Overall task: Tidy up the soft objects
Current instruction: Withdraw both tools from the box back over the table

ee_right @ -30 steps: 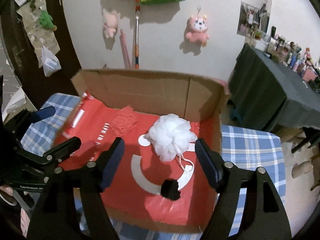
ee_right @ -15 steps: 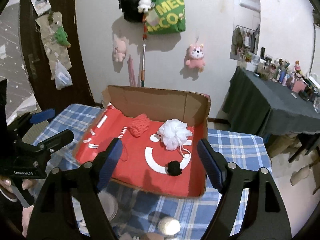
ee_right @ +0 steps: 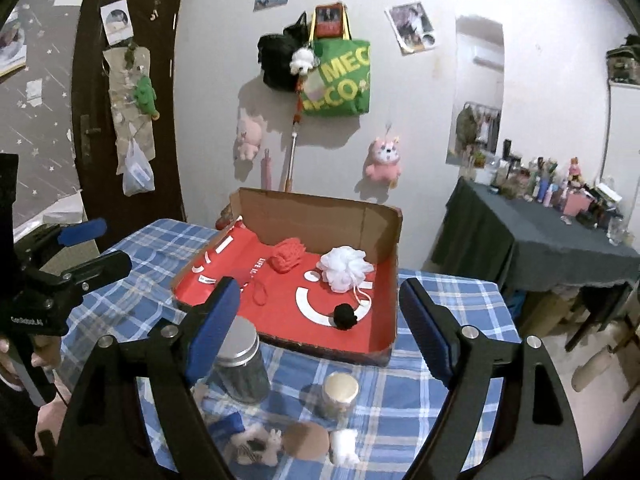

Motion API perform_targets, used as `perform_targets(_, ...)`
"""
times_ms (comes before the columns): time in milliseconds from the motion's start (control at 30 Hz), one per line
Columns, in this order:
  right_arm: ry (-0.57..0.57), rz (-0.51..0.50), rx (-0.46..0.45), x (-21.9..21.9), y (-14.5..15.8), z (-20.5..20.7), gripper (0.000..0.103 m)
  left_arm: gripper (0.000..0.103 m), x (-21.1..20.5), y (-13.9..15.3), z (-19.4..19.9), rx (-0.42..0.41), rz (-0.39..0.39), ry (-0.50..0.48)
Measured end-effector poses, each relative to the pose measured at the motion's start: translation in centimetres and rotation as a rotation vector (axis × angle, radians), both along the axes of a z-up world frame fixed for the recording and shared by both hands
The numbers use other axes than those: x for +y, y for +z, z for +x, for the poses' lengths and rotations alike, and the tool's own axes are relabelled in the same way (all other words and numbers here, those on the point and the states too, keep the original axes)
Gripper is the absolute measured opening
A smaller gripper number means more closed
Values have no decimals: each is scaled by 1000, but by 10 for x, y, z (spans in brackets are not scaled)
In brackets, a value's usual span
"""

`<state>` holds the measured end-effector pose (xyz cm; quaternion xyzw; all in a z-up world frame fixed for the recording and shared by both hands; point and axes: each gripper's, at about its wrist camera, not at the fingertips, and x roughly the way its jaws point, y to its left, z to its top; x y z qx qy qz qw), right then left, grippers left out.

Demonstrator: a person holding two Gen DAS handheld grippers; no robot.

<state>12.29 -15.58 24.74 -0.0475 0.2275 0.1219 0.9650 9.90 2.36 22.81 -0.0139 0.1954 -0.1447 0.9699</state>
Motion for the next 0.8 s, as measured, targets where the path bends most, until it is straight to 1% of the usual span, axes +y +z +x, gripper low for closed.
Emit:
perform_targets(200, -7, 66, -32, -8, -16, -36, 82, 103, -1, -12, -30, -29, -20, -1)
perform_targets(233, -12, 65, -43, -9, -19, -43, 83, 103, 0, -15, -36, -39, -20, 4)
perform_targets(333, -48, 50, -85, -8, -30, -63, 90, 103, -3, -25, -51, -74, -1, 24)
perform_targets(600, -115, 13, -161, -5, -62, -97, 91, 103, -13, -54, -87, -153, 46, 67)
perform_targets(700, -134, 17, -176, -5, -76, -105, 91, 103, -13, -65, -94, -146, 26, 75)
perform_targets(767, -138, 27, -174, -5, -86, -107, 96, 103, -14, -73, -97, -143, 28, 79)
perform_targets(800, -140, 36, -168, -5, -92, -108, 96, 103, -16, -78, -100, -146, 36, 86)
